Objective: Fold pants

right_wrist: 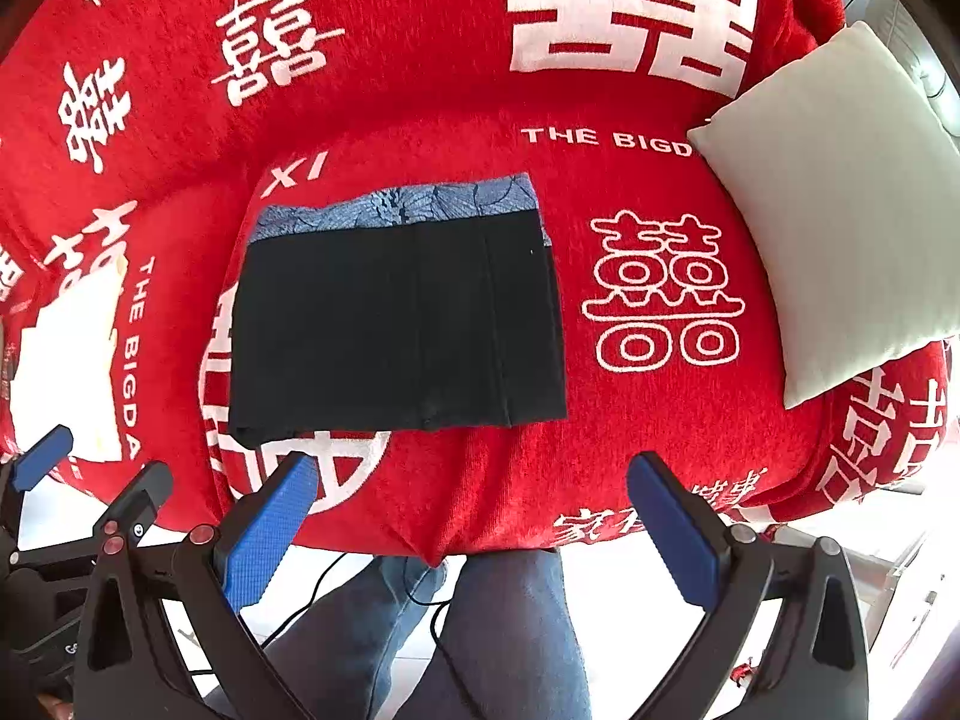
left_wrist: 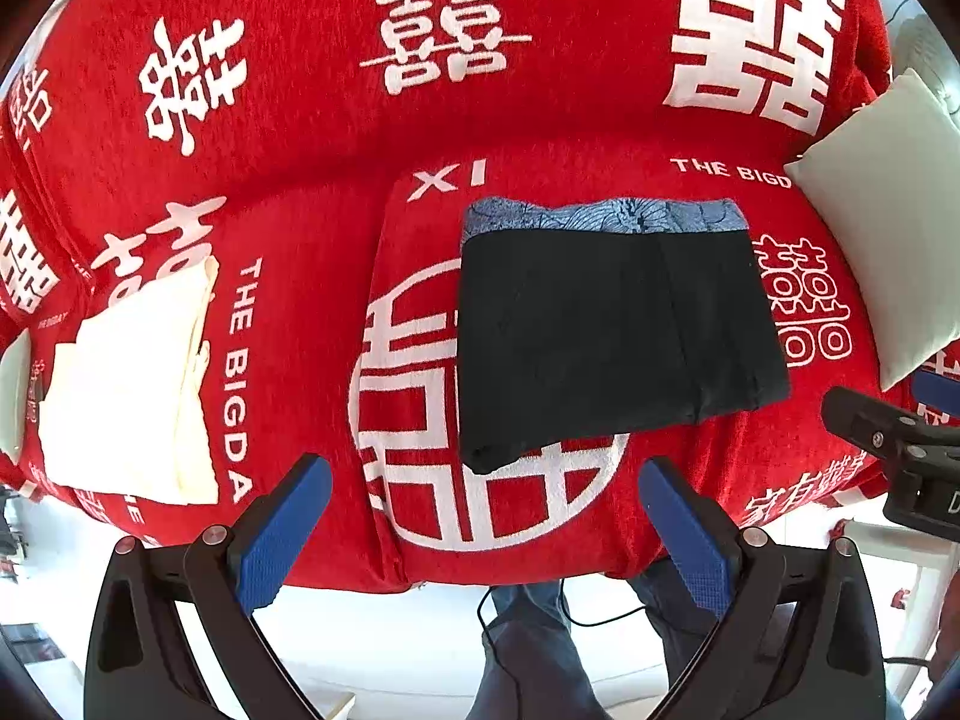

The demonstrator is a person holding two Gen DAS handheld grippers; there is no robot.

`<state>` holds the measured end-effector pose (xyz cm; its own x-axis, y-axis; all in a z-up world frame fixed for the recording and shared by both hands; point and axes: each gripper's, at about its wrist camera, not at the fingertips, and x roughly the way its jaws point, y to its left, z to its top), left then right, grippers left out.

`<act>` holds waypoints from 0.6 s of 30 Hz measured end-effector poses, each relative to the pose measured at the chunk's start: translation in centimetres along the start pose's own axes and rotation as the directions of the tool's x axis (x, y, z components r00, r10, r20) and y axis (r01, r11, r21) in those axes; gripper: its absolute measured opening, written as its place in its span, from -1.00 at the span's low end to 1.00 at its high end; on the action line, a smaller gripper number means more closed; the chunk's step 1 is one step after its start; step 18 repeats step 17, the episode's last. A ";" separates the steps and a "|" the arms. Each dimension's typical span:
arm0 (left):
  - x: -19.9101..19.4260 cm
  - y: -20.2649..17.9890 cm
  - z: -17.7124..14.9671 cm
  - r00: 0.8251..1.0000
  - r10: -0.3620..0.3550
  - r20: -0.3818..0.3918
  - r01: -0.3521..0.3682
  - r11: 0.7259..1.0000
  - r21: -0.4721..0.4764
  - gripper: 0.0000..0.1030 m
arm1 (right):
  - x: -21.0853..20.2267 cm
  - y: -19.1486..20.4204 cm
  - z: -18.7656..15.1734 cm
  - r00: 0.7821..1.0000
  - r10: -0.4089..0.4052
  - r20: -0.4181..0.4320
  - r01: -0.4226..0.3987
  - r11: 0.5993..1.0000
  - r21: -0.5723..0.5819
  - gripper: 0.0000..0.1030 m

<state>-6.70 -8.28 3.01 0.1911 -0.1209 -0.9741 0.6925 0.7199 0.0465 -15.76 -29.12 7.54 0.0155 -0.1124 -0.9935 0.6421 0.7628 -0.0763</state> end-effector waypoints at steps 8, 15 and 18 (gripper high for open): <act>1.6 -0.3 0.4 1.000 -0.019 -0.013 0.019 1.000 0.003 1.00 | 1.0 0.5 -0.2 1.000 -0.010 -0.009 0.010 1.000 -0.008 1.00; 2.1 -0.2 0.6 0.999 -0.051 0.012 0.051 0.999 0.016 1.00 | 1.8 0.6 -0.4 1.000 -0.016 -0.014 0.016 1.000 0.016 1.00; 2.0 -0.1 0.6 0.998 -0.056 0.016 0.055 0.998 0.021 1.00 | 1.9 0.5 -0.4 1.000 -0.017 -0.014 0.017 1.000 0.024 1.00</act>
